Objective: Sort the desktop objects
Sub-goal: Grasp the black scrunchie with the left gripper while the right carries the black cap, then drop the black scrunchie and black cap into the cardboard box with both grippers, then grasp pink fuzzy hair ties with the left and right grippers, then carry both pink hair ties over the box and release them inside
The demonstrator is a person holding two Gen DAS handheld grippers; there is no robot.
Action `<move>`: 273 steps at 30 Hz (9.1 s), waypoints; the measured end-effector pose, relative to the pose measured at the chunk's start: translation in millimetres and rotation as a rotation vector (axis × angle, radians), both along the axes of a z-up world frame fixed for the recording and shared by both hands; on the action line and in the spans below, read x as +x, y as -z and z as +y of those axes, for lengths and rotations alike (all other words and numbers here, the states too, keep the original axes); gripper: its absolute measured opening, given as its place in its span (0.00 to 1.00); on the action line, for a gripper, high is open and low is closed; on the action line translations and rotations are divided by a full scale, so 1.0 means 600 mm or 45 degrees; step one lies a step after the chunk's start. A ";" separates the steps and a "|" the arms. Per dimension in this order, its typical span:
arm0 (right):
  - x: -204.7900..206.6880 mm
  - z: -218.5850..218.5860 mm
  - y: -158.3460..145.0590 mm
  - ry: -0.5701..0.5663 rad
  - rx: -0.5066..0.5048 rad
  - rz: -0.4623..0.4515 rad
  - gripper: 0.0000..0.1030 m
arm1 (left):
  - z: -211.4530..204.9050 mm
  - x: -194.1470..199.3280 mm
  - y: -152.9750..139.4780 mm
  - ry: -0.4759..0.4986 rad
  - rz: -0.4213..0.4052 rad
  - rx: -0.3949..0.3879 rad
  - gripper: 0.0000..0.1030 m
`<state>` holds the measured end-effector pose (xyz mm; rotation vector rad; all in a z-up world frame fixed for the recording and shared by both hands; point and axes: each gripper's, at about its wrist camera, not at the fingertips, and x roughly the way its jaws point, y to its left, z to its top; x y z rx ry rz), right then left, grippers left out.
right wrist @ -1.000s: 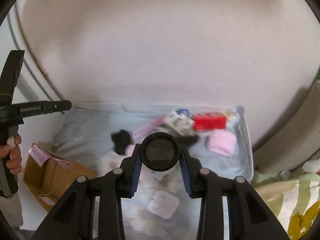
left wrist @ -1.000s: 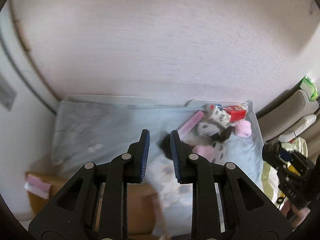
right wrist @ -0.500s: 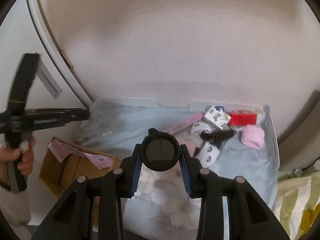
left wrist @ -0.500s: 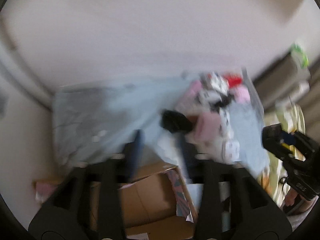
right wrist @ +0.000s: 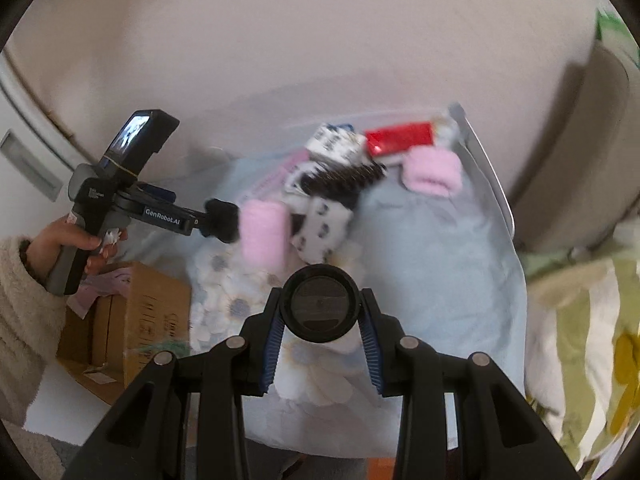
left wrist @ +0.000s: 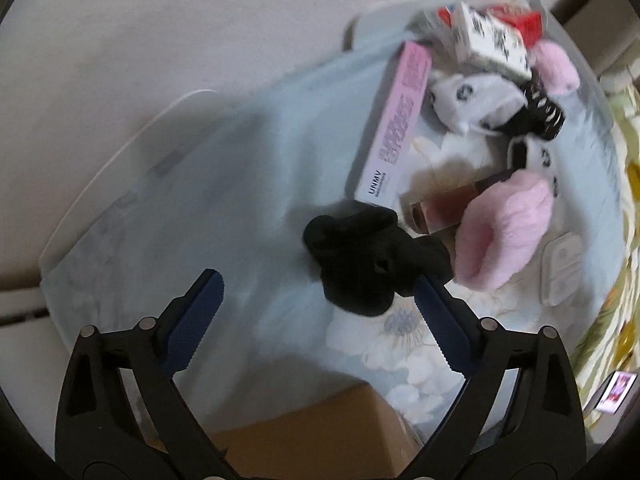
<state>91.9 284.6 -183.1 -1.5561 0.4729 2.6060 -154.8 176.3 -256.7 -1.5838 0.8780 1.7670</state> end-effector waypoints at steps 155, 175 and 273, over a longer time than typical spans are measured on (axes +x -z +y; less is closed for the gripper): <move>-0.195 0.197 0.112 -0.132 0.065 -0.047 0.99 | 0.023 0.165 -0.063 -0.486 0.137 0.372 1.00; -0.212 0.181 0.080 -0.256 0.277 0.011 0.32 | 0.026 0.189 -0.044 -0.474 0.212 0.382 0.39; -0.036 -0.428 -0.127 -0.785 -0.013 -0.046 0.99 | -0.487 0.181 -0.281 -0.455 0.159 0.559 1.00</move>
